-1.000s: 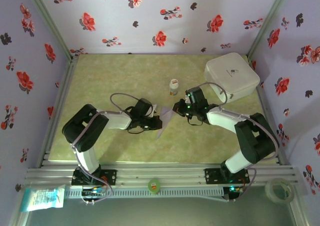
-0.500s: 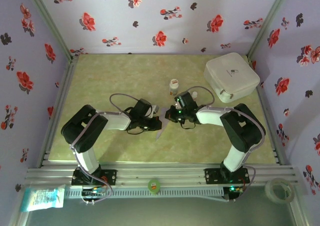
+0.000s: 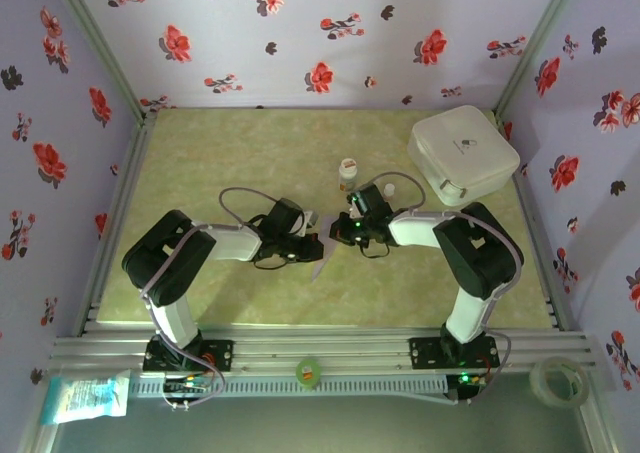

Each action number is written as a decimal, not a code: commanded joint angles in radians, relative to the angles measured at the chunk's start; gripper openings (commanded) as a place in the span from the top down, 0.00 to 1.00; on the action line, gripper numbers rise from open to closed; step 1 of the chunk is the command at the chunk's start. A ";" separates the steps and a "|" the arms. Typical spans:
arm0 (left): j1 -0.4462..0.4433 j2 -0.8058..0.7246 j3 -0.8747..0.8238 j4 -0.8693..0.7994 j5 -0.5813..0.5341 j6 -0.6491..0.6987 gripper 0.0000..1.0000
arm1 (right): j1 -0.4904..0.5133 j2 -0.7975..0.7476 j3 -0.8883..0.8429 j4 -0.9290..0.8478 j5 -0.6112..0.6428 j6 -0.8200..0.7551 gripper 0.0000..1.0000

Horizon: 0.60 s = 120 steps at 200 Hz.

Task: Fold a paper plane with a square sheet of paper (pick it up from the middle)
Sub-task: Fold the wing for the fifth time at the center of the table.

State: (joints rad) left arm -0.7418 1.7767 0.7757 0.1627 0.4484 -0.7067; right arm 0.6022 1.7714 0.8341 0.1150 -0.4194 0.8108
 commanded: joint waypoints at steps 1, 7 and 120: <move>-0.011 0.043 -0.059 -0.191 -0.060 0.016 1.00 | -0.007 0.018 -0.010 0.030 -0.014 -0.012 0.96; -0.011 0.043 -0.059 -0.191 -0.060 0.017 1.00 | -0.010 0.025 -0.011 0.028 -0.010 -0.015 0.96; -0.012 0.044 -0.077 -0.198 -0.070 0.019 1.00 | -0.101 0.049 -0.022 0.045 0.127 0.036 0.96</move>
State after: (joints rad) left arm -0.7425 1.7744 0.7662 0.1772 0.4469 -0.7067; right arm 0.5362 1.8030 0.8085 0.1871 -0.4225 0.8375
